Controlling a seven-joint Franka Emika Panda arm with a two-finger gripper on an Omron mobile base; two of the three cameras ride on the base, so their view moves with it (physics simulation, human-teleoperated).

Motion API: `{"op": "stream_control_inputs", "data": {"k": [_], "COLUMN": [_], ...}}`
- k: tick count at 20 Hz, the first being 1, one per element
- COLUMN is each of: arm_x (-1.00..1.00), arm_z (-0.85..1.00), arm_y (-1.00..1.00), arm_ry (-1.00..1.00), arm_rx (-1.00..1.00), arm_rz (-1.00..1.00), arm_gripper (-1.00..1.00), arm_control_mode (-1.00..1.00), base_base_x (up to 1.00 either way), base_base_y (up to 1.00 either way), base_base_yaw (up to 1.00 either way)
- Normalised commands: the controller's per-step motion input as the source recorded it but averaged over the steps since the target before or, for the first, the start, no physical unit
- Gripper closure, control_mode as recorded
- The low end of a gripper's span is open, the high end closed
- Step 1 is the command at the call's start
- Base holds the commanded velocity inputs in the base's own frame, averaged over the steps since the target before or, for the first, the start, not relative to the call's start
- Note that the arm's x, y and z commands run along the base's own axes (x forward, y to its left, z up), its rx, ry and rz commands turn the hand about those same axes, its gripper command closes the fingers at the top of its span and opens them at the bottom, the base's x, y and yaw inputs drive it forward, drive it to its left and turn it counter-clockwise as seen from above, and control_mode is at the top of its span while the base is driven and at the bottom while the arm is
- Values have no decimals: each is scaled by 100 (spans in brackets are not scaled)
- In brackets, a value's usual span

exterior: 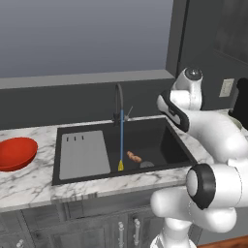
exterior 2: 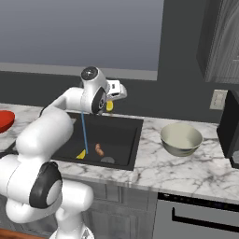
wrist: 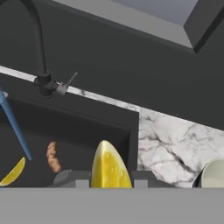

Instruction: Pick the lemon wedges from the sink and place them in one bowl. Place the potato in the other bowl. Then turn off the sink faucet.

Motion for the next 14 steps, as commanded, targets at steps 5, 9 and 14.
{"op": "stream_control_inputs", "data": {"k": [5, 9, 14], "arm_x": [-4, 0, 0], "arm_z": [0, 0, 0], "arm_y": [-22, -34, -27], "arm_ry": [0, 0, 0], "arm_rx": [0, 0, 0], "arm_rz": [0, 0, -1], "arm_gripper": [100, 100, 100], "arm_control_mode": [-100, -100, -100], "base_base_x": [0, 0, 0], "base_base_y": [0, 0, 0], "base_base_yaw": [0, 0, 0]}}
